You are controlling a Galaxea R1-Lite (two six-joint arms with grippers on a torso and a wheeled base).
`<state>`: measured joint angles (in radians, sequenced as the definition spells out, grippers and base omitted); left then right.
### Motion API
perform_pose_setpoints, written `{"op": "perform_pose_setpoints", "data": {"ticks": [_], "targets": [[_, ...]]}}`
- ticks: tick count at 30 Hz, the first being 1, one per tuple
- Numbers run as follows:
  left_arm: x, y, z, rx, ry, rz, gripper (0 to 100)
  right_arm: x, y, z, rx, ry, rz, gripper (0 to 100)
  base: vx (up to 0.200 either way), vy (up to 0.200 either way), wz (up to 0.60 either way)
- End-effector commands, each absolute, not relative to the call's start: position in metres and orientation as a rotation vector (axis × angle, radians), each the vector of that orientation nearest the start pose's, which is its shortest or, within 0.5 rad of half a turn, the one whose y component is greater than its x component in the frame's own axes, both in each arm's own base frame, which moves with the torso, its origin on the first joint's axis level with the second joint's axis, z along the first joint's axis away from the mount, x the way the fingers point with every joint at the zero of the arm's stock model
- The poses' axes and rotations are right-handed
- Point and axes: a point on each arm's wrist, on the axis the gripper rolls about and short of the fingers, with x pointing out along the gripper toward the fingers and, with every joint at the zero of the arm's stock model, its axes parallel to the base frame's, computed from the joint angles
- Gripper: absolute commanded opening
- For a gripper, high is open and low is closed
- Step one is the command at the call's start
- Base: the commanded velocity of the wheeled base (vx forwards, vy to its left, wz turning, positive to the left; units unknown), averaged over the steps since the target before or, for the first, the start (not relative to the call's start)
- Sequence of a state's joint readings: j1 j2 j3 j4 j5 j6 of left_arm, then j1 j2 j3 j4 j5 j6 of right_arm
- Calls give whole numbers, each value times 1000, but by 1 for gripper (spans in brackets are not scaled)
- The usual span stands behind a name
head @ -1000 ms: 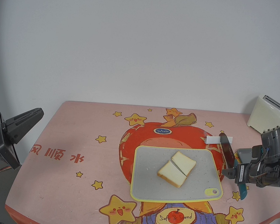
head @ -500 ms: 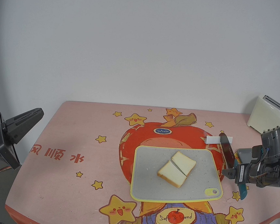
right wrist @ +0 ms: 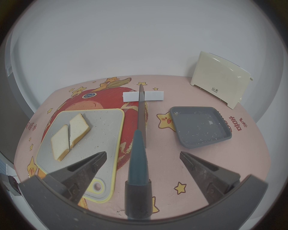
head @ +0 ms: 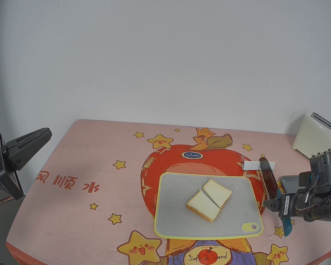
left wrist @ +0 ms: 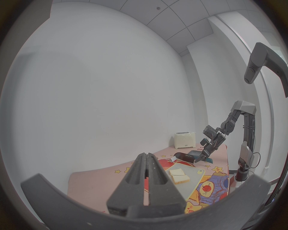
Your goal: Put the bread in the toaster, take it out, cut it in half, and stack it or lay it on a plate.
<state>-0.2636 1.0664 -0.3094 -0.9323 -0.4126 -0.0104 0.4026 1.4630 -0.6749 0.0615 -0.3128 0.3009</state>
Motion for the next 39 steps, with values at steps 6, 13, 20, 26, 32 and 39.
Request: {"op": "perform_pose_setpoints", "data": {"ticks": [6,13,20,26,32,39], "targets": [[126,-43,215,3,-174,-676,0,187,81,164,-6,744,9,100,0,0,0],[126,-43,215,3,-174,-676,0,179,84,171,-4,713,42,100,0,0,0],[126,-43,215,3,-174,-676,0,175,87,172,-10,705,66,100,0,0,0],[126,-43,215,3,-174,-676,0,173,93,172,-25,696,80,100,0,0,0],[126,-43,215,4,-175,-676,0,170,97,172,-33,696,98,100,0,0,0],[126,-43,215,4,-175,-676,0,168,103,172,-40,696,130,100,0,0,0]]}}
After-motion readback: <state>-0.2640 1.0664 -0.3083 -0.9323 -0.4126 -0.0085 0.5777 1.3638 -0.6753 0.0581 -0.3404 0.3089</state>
